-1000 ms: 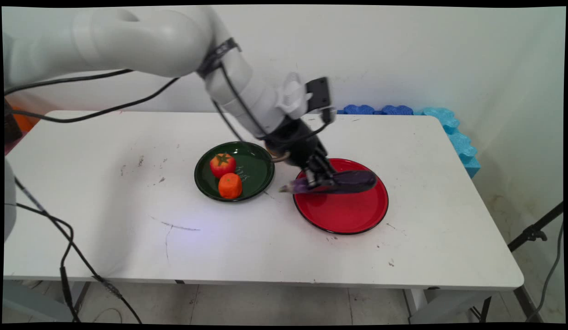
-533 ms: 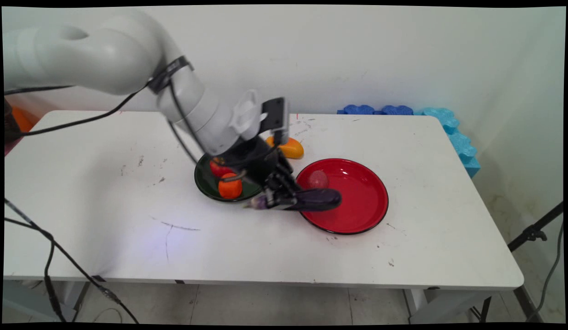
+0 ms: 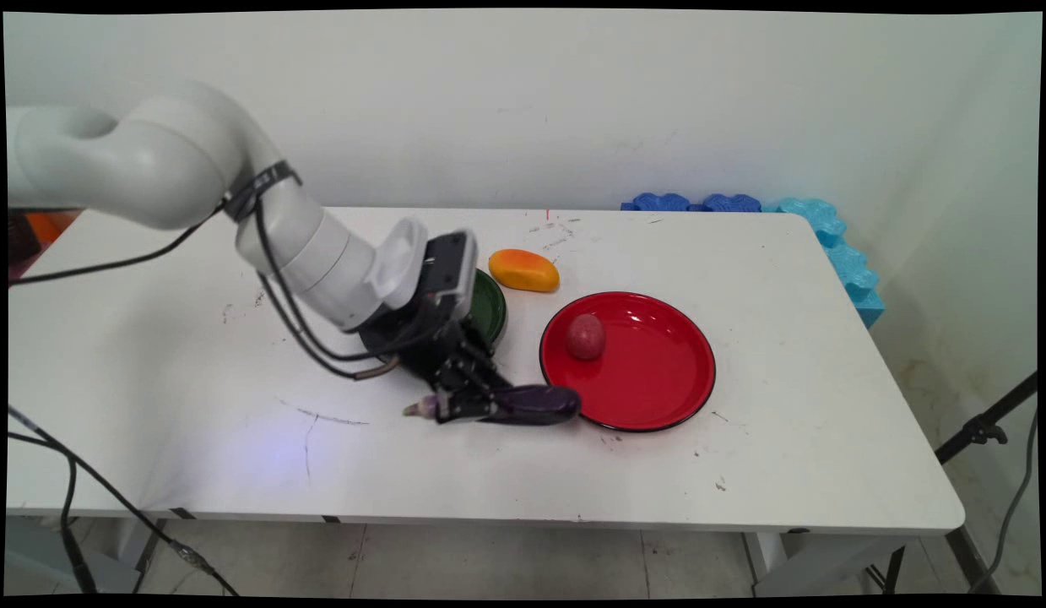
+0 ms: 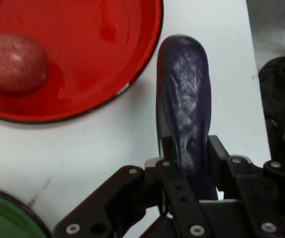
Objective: Place the picked object on the table
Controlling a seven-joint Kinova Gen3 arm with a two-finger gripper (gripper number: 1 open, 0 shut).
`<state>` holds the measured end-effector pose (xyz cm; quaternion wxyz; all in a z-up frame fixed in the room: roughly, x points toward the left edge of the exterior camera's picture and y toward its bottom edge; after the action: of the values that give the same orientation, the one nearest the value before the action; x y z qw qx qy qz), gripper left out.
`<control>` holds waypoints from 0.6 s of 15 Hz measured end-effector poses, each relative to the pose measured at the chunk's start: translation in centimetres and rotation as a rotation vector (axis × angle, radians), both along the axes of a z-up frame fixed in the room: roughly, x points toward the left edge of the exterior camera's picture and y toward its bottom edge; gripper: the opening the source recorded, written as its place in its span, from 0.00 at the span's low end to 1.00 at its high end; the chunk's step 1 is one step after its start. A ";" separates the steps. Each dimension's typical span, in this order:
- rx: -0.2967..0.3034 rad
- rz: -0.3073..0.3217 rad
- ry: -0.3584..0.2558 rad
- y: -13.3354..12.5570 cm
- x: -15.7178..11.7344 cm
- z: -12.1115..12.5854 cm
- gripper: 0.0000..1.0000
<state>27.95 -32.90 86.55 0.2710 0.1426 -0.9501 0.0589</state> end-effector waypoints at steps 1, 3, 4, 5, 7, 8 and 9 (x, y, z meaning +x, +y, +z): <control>0.003 -0.006 -0.001 0.3 0.3 -0.5 0.00; 0.009 -0.021 -0.004 0.8 0.9 -1.8 0.00; 0.011 -0.030 -0.005 1.0 1.2 -2.4 0.00; 0.013 -0.037 -0.007 1.1 1.4 -2.9 0.00; 0.012 -0.049 -0.010 1.2 1.7 -4.1 0.00; 0.012 -0.052 -0.012 1.1 1.8 -4.6 0.00; 0.012 -0.054 -0.012 1.1 1.8 -4.9 0.00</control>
<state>29.79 -31.79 81.69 0.2660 0.1182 -0.9556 0.0469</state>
